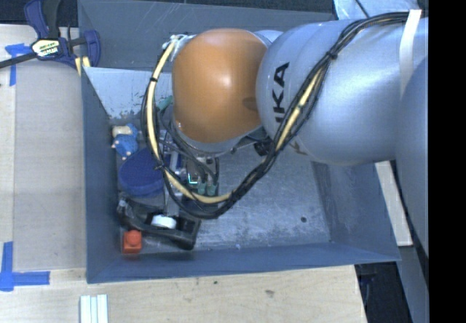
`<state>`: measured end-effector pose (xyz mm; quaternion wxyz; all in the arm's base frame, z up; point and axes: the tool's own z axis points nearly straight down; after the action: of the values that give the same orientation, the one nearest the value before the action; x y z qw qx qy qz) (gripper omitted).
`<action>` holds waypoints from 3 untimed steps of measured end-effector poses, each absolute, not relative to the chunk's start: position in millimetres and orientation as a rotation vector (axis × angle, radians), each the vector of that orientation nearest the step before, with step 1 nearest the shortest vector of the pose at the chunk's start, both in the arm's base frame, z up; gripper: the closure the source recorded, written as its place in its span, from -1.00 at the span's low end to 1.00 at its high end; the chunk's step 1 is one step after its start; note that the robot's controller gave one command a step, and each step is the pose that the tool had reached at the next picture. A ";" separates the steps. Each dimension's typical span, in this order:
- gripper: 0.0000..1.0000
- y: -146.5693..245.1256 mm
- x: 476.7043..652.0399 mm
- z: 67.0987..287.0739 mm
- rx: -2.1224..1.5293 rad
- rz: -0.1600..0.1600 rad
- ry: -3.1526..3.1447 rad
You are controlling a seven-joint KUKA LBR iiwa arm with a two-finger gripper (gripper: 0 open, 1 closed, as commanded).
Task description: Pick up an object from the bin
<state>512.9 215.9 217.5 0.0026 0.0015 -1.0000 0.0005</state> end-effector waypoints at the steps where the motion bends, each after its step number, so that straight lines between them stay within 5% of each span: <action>1: -1.00 204.4 527.3 106.8 0.137 -0.008 -3.147; 3: -1.00 190.9 535.5 97.8 -0.065 -0.009 -3.160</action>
Offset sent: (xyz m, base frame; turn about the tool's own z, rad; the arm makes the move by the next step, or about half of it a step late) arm 0.0124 -0.0148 -0.1267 -0.0835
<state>535.5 190.9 97.8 -0.0094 -0.0204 -0.9997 -0.0027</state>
